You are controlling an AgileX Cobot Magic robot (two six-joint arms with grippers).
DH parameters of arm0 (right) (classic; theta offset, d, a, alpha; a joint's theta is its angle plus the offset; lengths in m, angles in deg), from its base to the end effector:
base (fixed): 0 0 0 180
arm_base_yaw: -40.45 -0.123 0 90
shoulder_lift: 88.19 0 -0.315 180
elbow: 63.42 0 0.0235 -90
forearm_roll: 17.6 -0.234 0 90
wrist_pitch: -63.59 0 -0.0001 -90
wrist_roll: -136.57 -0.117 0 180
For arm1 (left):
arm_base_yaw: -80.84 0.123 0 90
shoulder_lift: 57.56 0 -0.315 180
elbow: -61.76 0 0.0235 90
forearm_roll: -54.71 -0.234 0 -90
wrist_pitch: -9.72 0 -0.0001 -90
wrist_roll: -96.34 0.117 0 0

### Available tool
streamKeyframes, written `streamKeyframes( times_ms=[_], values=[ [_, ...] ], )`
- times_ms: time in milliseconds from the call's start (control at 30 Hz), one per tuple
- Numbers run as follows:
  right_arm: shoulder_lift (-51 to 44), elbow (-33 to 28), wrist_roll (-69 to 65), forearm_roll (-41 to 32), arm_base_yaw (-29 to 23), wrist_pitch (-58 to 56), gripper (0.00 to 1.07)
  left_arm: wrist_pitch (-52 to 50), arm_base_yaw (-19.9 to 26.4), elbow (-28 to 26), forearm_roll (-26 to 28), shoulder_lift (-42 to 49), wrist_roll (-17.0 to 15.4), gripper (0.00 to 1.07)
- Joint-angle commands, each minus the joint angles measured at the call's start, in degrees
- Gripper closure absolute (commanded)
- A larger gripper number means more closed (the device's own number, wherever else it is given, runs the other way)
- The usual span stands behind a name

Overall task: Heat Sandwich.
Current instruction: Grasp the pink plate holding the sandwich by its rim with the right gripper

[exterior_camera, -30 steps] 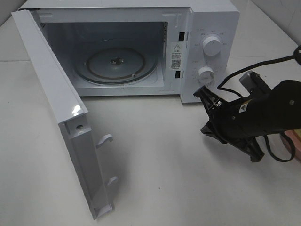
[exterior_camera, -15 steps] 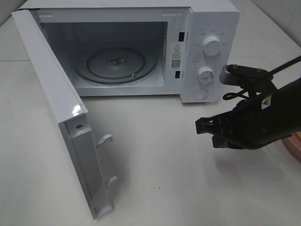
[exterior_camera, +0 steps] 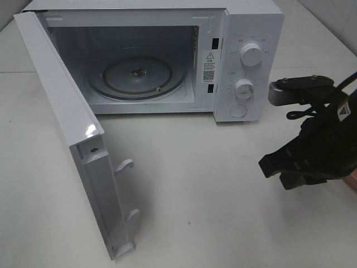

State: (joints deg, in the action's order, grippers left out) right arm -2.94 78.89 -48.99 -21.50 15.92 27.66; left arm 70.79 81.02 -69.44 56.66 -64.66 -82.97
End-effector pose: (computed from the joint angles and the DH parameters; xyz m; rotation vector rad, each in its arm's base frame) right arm 0.2030 0.0978 0.2204 -0.3942 2.7635 0.2028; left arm -0.0278 -0.0036 0.2595 0.0109 2.0412 -0.0312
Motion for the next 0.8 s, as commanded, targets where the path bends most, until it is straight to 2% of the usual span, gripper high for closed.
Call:
streamKeyframes(
  times_ms=[33, 233, 267, 400, 433, 567, 667, 700, 733, 800],
  values=[
    [-0.5, 1.8, 0.7, 3.1, 2.9, -3.3, 0.94, 0.4, -0.3, -0.5, 0.1, 0.0, 0.1, 0.07],
    [-0.5, 3.4, 0.7, 6.4, 8.2, -3.6, 0.92, 0.4, -0.3, -0.5, 0.1, 0.0, 0.1, 0.07],
    [-0.5, 3.8, 0.7, 7.7, 10.7, -3.2, 0.91, 0.4, -0.3, -0.5, 0.1, 0.0, 0.1, 0.07],
    [-0.5, 4.0, 0.7, 9.8, 14.4, -2.3, 0.9, 0.4, -0.3, -0.5, 0.1, 0.0, 0.1, 0.07],
    [-0.5, 4.0, 0.8, 10.9, 16.9, -1.5, 0.89, 0.4, -0.3, -0.5, 0.1, 0.0, 0.1, 0.07],
    [-0.5, 4.0, 0.8, 11.9, 19.1, -1.2, 0.84, 0.4, -0.3, -0.5, 0.1, 0.0, 0.1, 0.07],
    [-0.5, 4.0, 0.8, 12.1, 20.2, -0.9, 0.62, 0.4, -0.3, -0.5, 0.1, 0.0, 0.1, 0.07],
    [-0.5, 4.0, 0.8, 12.1, 20.2, -0.9, 0.62, 0.4, -0.3, -0.5, 0.1, 0.0, 0.1, 0.07],
    [-0.5, 4.0, 0.8, 12.4, 20.6, -0.6, 0.44, 0.4, -0.3, -0.5, 0.1, 0.0, 0.1, 0.07],
    [-0.5, 4.0, 0.8, 12.9, 20.6, -0.2, 0.26, 0.4, -0.3, -0.5, 0.1, 0.0, 0.1, 0.07]
  ],
)
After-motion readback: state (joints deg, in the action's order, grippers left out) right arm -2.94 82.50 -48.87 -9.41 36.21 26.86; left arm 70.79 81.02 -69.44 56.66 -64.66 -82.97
